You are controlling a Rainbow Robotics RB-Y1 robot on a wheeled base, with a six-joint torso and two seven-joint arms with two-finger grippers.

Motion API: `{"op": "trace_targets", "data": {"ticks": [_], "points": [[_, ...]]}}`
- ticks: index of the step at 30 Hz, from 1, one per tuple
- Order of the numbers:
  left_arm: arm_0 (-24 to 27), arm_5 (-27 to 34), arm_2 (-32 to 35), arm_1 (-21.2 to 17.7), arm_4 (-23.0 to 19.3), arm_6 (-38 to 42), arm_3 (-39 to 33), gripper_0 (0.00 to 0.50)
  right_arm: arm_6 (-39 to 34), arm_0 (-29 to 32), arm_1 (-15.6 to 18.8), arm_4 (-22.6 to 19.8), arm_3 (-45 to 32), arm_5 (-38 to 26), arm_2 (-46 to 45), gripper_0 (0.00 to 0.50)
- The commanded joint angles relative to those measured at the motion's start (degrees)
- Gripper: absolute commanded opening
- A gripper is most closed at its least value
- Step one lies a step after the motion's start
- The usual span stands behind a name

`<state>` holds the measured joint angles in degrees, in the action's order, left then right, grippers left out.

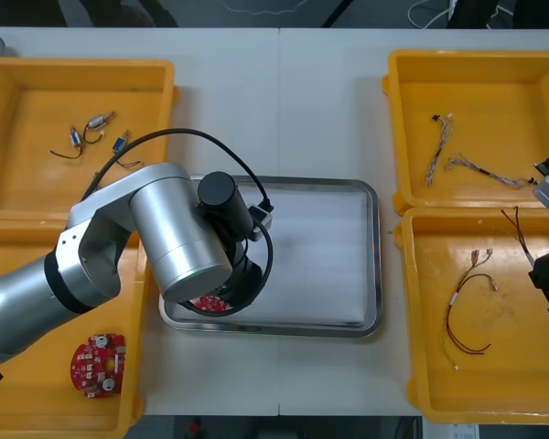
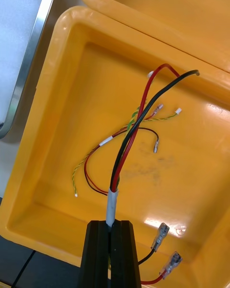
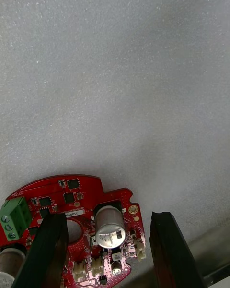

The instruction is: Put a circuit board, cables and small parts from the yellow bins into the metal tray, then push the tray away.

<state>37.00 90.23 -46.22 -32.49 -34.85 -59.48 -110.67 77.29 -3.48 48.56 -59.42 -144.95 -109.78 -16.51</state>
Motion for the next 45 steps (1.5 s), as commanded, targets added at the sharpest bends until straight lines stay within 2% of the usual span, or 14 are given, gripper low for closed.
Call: {"op": "trace_targets", "data": {"ticks": [1, 7, 11, 14, 23, 27, 31, 34, 38, 41, 45], "points": [[1.41, 4.17, 4.12, -0.73, -0.13, 6.75, -5.35, 0.5, 3.13, -1.35, 1.98, -0.08, -1.74, -0.22, 0.96, 0.0], [1.41, 10.85, 10.18, -0.73, -1.01, 6.31, -9.92, 0.5, 3.39, -1.35, 2.15, 0.44, -1.74, -0.22, 1.13, 0.0], [1.41, 17.18, 16.6, -1.0, -3.3, 5.52, -12.64, 0.5, 3.57, -1.7, 2.15, -0.26, -1.74, -0.22, 1.75, 0.0], [1.41, 19.77, 20.03, -1.17, -4.27, 4.99, -13.7, 0.5, 3.65, -3.02, 2.42, -0.7, -1.74, -0.22, 3.24, 0.0], [1.41, 19.77, 30.93, -4.16, -6.46, 3.58, -14.66, 0.5, 2.95, -15.15, 4.0, -2.02, -1.65, -0.22, 16.16, 0.0], [1.41, 19.77, 34.44, -6.62, -6.64, 3.15, -11.85, 0.5, 3.3, -23.5, 4.79, -2.19, 0.28, -0.22, 24.25, 0.0], [1.41, 19.77, 37.87, -7.76, -6.2, 1.56, -8.6, 0.5, 3.48, -29.39, 4.35, -2.11, 1.42, -0.22, 30.31, 0.0], [1.49, 19.77, 40.68, -8.12, -4.62, -1.51, -5.61, 0.5, 3.57, -34.84, 3.12, -2.28, 2.83, -0.22, 35.23, 0.0], [1.41, 19.77, 44.28, -8.38, -3.03, -5.38, -1.13, 0.5, 3.65, -40.46, -0.48, -1.84, 5.11, -0.22, 40.24, 0.0], [1.41, 19.77, 46.04, -8.55, -1.63, -8.02, 1.86, 0.5, 4.18, -42.31, -4.53, 0.27, 6.78, -0.22, 42.88, 0.0], [1.49, 19.64, 48.06, -8.99, -0.22, -11.97, 5.47, 0.5, 6.73, -43.01, -9.97, 6.07, 8.63, -0.22, 45.87, 0.0]]}}
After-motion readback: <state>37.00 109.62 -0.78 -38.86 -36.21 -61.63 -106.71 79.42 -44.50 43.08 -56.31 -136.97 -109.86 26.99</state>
